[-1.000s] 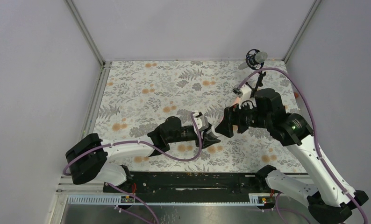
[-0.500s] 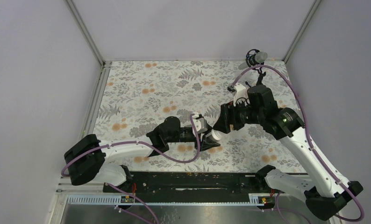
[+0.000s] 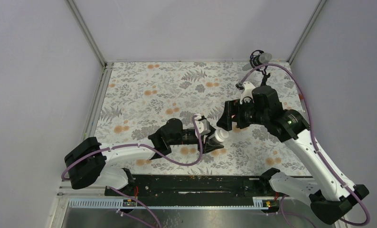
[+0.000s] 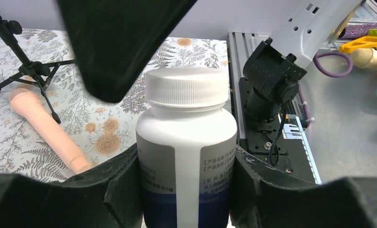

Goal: Sort the pills into containers

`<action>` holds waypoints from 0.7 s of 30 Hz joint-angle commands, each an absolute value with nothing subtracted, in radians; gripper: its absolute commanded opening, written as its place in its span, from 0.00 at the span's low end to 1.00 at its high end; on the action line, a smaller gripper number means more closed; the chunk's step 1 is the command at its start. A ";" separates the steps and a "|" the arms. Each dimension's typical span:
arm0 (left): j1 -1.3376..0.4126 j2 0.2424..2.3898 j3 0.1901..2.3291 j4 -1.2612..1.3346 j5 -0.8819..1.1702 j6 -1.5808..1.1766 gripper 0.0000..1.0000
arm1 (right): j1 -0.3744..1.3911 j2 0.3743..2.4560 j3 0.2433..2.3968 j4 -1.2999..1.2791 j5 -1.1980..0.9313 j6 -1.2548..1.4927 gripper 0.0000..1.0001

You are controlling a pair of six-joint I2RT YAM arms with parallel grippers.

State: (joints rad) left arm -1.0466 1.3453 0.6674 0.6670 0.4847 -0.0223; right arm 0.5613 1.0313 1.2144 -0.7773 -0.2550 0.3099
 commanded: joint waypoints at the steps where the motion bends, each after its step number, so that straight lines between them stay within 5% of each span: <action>1: -1.049 1.319 0.695 0.701 0.470 -0.008 0.00 | 0.551 0.956 1.244 -0.776 -0.422 0.259 0.94; 5: -1.048 1.328 0.714 0.675 0.497 0.024 0.00 | 0.551 0.936 1.198 -0.797 -0.676 0.146 0.96; 14: -1.048 1.338 0.728 0.664 0.550 0.025 0.00 | 0.551 0.962 1.219 -0.896 -0.590 0.112 0.90; 21: -1.049 1.336 0.736 0.657 0.552 0.025 0.00 | 0.551 0.980 1.198 -0.872 -0.521 0.147 0.56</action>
